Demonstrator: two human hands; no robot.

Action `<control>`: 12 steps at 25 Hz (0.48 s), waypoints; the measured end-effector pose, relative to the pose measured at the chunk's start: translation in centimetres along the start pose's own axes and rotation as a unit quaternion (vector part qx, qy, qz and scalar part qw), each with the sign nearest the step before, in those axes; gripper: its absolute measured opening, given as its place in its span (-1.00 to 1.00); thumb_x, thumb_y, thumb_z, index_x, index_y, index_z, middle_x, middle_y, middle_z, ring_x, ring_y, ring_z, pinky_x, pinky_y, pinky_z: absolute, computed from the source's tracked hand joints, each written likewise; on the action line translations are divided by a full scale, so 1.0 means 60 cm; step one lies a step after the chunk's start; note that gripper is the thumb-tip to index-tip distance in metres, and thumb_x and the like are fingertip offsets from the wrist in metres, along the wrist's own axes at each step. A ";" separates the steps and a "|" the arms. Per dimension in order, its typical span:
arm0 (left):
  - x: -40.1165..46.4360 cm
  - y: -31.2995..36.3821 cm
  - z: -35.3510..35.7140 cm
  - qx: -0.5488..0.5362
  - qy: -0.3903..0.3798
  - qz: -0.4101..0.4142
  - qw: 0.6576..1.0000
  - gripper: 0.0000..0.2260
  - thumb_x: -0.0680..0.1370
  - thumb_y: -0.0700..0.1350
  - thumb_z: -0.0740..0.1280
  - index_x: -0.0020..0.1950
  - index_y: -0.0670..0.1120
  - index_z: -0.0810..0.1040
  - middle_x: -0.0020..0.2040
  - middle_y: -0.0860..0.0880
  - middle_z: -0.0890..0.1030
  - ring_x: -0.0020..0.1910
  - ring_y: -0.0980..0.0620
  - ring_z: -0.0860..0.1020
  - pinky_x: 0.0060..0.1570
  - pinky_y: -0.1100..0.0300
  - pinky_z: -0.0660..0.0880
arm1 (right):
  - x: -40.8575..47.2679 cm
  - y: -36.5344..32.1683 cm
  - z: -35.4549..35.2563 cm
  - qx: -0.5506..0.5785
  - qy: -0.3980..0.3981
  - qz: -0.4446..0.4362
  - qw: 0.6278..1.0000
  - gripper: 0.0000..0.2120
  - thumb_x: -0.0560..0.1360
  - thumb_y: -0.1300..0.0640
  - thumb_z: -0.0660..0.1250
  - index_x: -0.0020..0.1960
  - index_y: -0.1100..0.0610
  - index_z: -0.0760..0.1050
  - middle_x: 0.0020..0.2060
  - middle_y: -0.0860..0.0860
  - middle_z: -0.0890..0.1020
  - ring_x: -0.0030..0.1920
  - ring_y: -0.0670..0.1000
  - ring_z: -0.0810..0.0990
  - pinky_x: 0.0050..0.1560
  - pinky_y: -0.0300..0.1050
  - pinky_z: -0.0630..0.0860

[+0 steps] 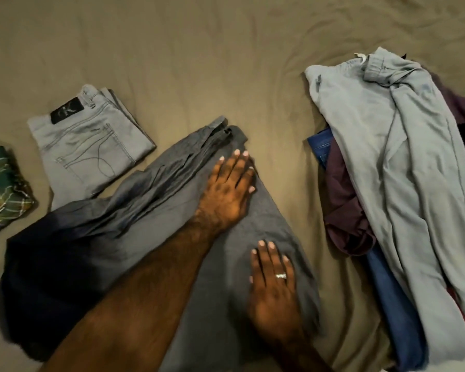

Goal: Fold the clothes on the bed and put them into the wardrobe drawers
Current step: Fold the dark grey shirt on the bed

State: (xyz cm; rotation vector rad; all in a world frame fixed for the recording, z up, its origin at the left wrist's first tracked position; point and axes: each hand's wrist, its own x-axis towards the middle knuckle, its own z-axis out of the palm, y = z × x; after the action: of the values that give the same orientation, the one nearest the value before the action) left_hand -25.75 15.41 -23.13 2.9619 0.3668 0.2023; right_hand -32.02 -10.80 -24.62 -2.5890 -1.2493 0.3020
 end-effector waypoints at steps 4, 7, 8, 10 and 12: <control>-0.176 0.008 -0.003 -0.007 -0.014 -0.087 0.996 -0.45 0.72 0.12 0.19 0.62 -0.17 0.36 0.68 -0.20 0.21 0.69 -0.19 0.10 0.59 -0.27 0.13 | 0.035 0.026 0.021 0.013 -0.027 -0.047 0.998 -0.26 0.63 -0.24 0.24 0.65 0.17 0.24 0.67 0.14 0.18 0.68 0.14 0.11 0.58 0.26 0.21; -0.281 -0.012 -0.004 0.023 -0.104 -0.121 0.987 -0.37 0.69 0.22 0.20 0.68 -0.09 0.26 0.71 -0.18 0.12 0.70 -0.17 0.05 0.58 -0.28 0.13 | 0.039 0.050 0.024 -0.029 -0.031 -0.043 0.998 -0.25 0.62 -0.26 0.25 0.63 0.19 0.28 0.66 0.18 0.20 0.67 0.18 0.13 0.60 0.28 0.16; -0.329 -0.008 -0.015 0.023 -0.108 -0.149 0.983 -0.36 0.68 0.22 0.21 0.68 -0.08 0.26 0.71 -0.19 0.12 0.70 -0.18 0.05 0.58 -0.28 0.13 | 0.032 0.039 0.019 -0.035 -0.021 -0.039 0.998 -0.29 0.61 -0.21 0.28 0.61 0.21 0.31 0.64 0.21 0.24 0.65 0.22 0.18 0.59 0.30 0.16; -0.401 0.003 -0.033 0.022 -0.088 -0.200 0.976 -0.38 0.66 0.17 0.27 0.64 -0.12 0.33 0.69 -0.22 0.17 0.69 -0.21 0.10 0.58 -0.28 0.14 | 0.019 0.012 0.008 -0.041 -0.010 -0.049 0.998 -0.40 0.56 -0.06 0.33 0.52 0.20 0.43 0.54 0.25 0.40 0.52 0.30 0.37 0.49 0.31 0.29; -0.492 0.018 -0.065 0.026 -0.054 -0.290 0.955 -0.44 0.62 0.12 0.32 0.55 -0.14 0.44 0.62 -0.24 0.31 0.61 -0.27 0.27 0.50 -0.26 0.28 | -0.010 -0.038 0.002 -0.025 -0.017 -0.121 0.992 -0.60 0.51 0.04 0.33 0.30 0.17 0.58 0.27 0.22 0.58 0.22 0.32 0.56 0.24 0.24 0.49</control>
State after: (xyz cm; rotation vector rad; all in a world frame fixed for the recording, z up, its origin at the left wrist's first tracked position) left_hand -54.49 7.46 -22.52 2.7435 1.2044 -0.0430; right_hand -34.11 -9.87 -24.00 -2.4460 -1.5838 0.2708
